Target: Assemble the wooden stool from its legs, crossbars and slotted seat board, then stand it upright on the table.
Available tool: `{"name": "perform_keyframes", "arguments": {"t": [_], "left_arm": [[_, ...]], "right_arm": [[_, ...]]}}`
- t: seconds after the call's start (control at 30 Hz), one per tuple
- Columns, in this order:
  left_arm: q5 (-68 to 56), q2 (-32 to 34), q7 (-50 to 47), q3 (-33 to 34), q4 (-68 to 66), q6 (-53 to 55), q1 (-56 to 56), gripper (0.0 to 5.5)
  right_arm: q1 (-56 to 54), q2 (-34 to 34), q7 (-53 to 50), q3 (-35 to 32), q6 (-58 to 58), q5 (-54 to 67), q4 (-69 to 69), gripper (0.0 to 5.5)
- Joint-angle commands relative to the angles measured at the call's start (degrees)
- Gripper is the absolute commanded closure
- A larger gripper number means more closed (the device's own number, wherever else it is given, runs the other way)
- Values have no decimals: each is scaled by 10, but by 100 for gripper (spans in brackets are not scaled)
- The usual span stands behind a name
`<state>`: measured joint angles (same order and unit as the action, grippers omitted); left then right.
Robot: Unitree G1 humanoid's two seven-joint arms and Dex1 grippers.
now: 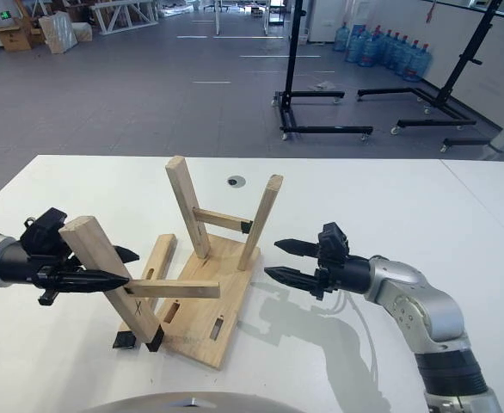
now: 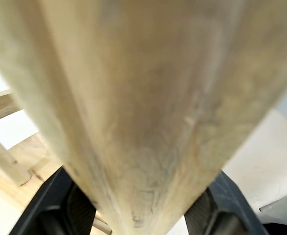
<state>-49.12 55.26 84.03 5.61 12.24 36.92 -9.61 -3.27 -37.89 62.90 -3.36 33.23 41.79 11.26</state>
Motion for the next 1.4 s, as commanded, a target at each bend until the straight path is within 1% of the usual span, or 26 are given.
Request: {"name": "perform_keyframes", "arguments": {"t": [0.03, 0.23, 0.47, 0.77, 0.9, 1.0, 1.1, 1.2, 1.37, 1.4], "left_arm": [[35, -12, 9, -28, -32, -16, -54, 343], [68, -37, 15, -66, -70, -20, -94, 343], [121, -50, 18, -109, -99, -44, -130, 343], [188, -63, 15, -155, -141, -113, -148, 343], [197, -68, 20, -159, -171, -123, -172, 344], [232, -68, 7, -179, -179, -153, -173, 344], [296, -61, -36, -198, -153, -222, -128, 344], [292, -57, -64, -193, -109, -239, -69, 344], [269, -65, -90, -205, -75, -241, -18, 344], [271, -68, -97, -210, -72, -244, -10, 345]], "right_arm": [[-22, 5, 11, 13, -18, -23, -30, 135], [-31, 29, 27, 46, -62, -66, -83, 135], [-35, 34, 68, 50, -117, -97, -155, 135], [-99, 74, 142, 61, -241, -159, -382, 135], [-102, 86, 144, 61, -240, -165, -375, 135], [-101, 92, 141, 57, -243, -168, -370, 135], [-101, 102, 124, 45, -253, -166, -370, 135], [-107, 119, 84, 25, -263, -163, -376, 135], [-55, 125, 73, 8, -224, -123, -280, 135], [-48, 130, 58, 1, -211, -112, -254, 135]]}}
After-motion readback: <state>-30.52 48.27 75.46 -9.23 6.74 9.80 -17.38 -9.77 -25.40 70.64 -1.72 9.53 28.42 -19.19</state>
